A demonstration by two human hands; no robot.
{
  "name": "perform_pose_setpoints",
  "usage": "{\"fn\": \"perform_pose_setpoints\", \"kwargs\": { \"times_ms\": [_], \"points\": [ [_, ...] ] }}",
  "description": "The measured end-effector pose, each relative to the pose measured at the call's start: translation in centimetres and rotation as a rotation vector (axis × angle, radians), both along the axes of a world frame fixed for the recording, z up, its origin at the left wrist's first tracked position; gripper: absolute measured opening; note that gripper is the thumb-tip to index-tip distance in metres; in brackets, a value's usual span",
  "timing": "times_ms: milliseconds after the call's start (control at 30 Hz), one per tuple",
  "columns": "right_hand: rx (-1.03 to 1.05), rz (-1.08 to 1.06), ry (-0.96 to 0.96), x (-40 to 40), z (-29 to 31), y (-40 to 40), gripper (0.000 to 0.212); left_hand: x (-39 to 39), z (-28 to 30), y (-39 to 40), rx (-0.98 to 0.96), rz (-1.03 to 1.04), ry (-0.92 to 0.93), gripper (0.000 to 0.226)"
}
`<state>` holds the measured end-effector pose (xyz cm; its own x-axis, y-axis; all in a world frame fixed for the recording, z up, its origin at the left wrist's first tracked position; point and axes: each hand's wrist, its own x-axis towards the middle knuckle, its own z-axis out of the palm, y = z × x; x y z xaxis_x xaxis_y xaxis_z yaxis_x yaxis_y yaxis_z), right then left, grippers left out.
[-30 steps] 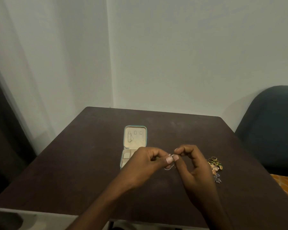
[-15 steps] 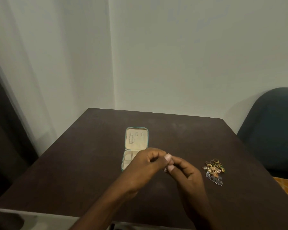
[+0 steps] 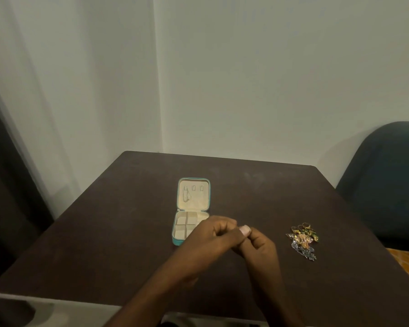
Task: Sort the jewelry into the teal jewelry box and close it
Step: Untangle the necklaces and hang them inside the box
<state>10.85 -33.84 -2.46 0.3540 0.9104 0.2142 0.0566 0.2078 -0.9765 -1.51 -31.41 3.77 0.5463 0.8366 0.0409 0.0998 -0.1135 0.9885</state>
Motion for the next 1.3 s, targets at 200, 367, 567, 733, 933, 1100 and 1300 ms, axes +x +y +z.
{"fn": "perform_pose_setpoints", "kwargs": {
  "times_ms": [200, 367, 567, 733, 933, 1100, 1300],
  "points": [
    [-0.006, 0.034, 0.102, 0.1, 0.3, -0.1, 0.018, -0.6, 0.1, 0.5, -0.103, 0.016, -0.048, 0.024],
    [-0.041, 0.123, 0.194, 0.6, 1.1, 0.2, 0.013, -1.1, 0.6, 1.4, -0.214, 0.035, -0.053, 0.025],
    [0.033, 0.058, 0.055, 0.7, 2.9, 0.3, 0.016, -0.9, 1.0, 2.0, -0.320, 0.074, -0.152, 0.037],
    [0.087, 0.015, -0.116, 0.6, 4.9, 0.6, 0.014, -1.0, 1.1, 2.3, -0.382, 0.099, -0.277, 0.081],
    [0.099, -0.056, -0.348, 0.9, 6.1, 1.9, 0.019, -1.0, 1.4, 1.9, -0.357, 0.041, -0.310, 0.066],
    [0.181, -0.154, -0.608, 0.8, 6.4, 2.2, 0.025, -1.1, 1.7, 1.4, -0.335, 0.044, -0.338, 0.060],
    [0.270, -0.228, -0.784, 0.9, 6.9, 2.5, 0.018, -1.0, 1.5, 1.7, -0.299, 0.028, -0.290, 0.074]
  ]
}}
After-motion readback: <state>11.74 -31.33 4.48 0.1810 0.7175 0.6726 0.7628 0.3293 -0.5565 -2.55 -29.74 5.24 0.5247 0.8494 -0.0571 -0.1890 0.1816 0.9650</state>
